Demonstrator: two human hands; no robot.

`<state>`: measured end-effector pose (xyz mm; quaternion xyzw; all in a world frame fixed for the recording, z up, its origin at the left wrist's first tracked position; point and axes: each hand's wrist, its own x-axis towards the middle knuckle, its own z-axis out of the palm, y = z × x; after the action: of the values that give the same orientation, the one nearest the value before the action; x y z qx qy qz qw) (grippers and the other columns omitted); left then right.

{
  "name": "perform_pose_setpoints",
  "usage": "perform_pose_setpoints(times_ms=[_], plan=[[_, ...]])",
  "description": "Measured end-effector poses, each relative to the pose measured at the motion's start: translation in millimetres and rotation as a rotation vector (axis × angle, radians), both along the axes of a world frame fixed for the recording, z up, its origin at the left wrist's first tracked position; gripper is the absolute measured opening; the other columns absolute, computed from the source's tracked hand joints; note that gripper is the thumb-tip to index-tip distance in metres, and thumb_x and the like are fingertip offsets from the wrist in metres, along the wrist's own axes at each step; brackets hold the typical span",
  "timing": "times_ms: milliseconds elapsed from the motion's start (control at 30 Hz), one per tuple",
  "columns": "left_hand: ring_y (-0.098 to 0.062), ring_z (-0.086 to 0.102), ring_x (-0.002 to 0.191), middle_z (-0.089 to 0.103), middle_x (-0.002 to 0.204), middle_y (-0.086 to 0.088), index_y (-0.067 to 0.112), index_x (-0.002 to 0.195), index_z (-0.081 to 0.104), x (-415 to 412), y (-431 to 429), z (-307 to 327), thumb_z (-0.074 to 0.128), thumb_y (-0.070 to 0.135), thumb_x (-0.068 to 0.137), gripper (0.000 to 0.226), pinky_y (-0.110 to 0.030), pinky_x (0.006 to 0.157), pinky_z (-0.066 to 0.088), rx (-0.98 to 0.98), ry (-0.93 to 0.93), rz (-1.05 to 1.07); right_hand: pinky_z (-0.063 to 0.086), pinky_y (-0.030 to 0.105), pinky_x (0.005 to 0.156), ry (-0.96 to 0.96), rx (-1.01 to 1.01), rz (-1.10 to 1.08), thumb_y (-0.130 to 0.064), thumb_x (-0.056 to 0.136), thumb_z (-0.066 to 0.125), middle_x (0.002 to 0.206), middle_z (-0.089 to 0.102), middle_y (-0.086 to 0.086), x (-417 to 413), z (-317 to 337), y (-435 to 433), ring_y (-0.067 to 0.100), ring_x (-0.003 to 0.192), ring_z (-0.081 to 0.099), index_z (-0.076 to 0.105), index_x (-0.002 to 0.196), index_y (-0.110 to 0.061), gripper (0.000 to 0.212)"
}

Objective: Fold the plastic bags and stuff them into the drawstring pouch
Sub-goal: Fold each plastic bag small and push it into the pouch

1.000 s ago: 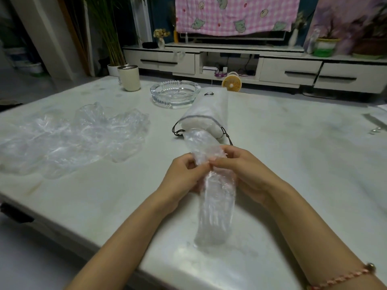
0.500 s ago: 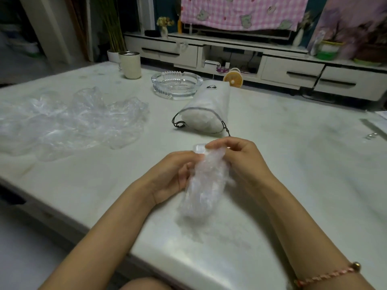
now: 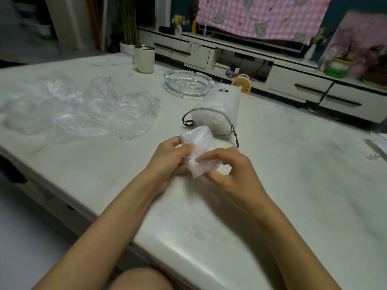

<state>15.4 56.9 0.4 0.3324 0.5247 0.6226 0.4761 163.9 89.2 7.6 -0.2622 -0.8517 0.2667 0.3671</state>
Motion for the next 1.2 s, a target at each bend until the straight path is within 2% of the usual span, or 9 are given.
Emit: perform_pose_setpoints(times_ms=[133,267,367,467,600,700,767,1000,1200], plan=[[-0.012,0.058,0.060,0.064,0.081,-0.010,0.010,0.095,0.064,-1,1,-4,0.056,0.004,0.090,0.012,-0.020,0.051,0.048,0.050,0.153,0.030,0.037,0.015,0.064,0.009,-0.379,0.092,-0.013,0.085,0.068,0.075,0.062,-0.010,4,11,1,0.003,0.069,0.052,0.065,0.079,-0.016,0.007],[-0.015,0.059,0.063,0.062,0.077,-0.007,0.009,0.089,0.063,5,-2,-2,0.061,0.012,0.085,0.005,-0.020,0.052,0.050,0.068,0.066,-0.176,0.039,0.019,0.061,-0.002,-0.475,0.010,-0.013,0.091,0.061,0.067,0.057,0.004,6,8,0,0.008,0.063,0.048,0.064,0.073,0.001,0.023],[-0.021,0.065,0.082,0.065,0.092,-0.013,0.005,0.099,0.062,7,-2,-5,0.070,0.032,0.065,0.044,-0.035,0.077,0.055,0.085,0.068,-0.320,0.036,0.027,0.062,-0.038,-0.447,-0.109,-0.020,0.089,0.063,0.065,0.055,0.007,9,5,4,0.011,0.062,0.046,0.063,0.069,0.001,0.029],[-0.023,0.063,0.094,0.066,0.099,-0.011,0.006,0.104,0.063,8,-6,-4,0.073,0.034,0.055,0.057,-0.044,0.090,0.050,0.085,0.158,-0.347,0.038,0.024,0.061,-0.042,-0.461,-0.138,-0.020,0.089,0.063,0.064,0.058,0.003,10,7,3,0.009,0.061,0.048,0.065,0.066,-0.007,0.027],[-0.010,0.064,0.080,0.067,0.094,-0.006,0.009,0.100,0.064,9,-6,-4,0.066,0.005,0.073,0.028,-0.027,0.070,0.053,0.106,0.246,-0.238,0.044,0.022,0.060,0.092,-0.529,-0.182,-0.014,0.084,0.068,0.083,0.062,0.002,10,11,1,0.009,0.067,0.053,0.064,0.089,-0.013,0.006],[-0.007,0.066,0.069,0.068,0.089,-0.007,0.007,0.100,0.063,10,-7,-3,0.053,-0.010,0.087,0.023,-0.017,0.056,0.051,0.120,0.190,-0.207,0.051,0.028,0.071,0.134,-0.591,-0.259,-0.014,0.078,0.075,0.108,0.059,0.000,13,7,6,0.016,0.086,0.058,0.050,0.112,-0.019,0.042],[-0.013,0.067,0.066,0.069,0.086,-0.010,0.002,0.105,0.062,11,-7,-3,0.054,-0.007,0.089,0.021,-0.021,0.052,0.053,0.114,0.166,-0.222,0.053,0.029,0.074,0.188,-0.732,-0.177,-0.007,0.082,0.069,0.111,0.063,0.008,11,7,4,0.023,0.095,0.064,0.052,0.117,-0.013,0.039],[-0.020,0.064,0.048,0.066,0.061,-0.005,0.007,0.090,0.057,9,-10,-1,0.041,-0.018,0.086,0.030,-0.021,0.044,0.051,0.113,0.169,-0.216,0.045,0.025,0.065,0.338,-0.933,-0.035,0.018,0.071,0.056,0.069,0.065,0.000,2,13,0,0.016,0.065,0.061,0.064,0.061,-0.014,0.035],[-0.016,0.059,0.043,0.070,0.082,-0.006,0.011,0.060,0.058,11,-11,0,0.042,-0.018,0.086,0.043,-0.021,0.043,0.048,0.158,0.180,-0.191,0.045,0.031,0.069,0.354,-1.082,0.009,-0.016,0.089,0.039,0.085,0.069,0.010,9,18,6,0.022,0.073,0.062,0.064,0.072,-0.005,0.032]])
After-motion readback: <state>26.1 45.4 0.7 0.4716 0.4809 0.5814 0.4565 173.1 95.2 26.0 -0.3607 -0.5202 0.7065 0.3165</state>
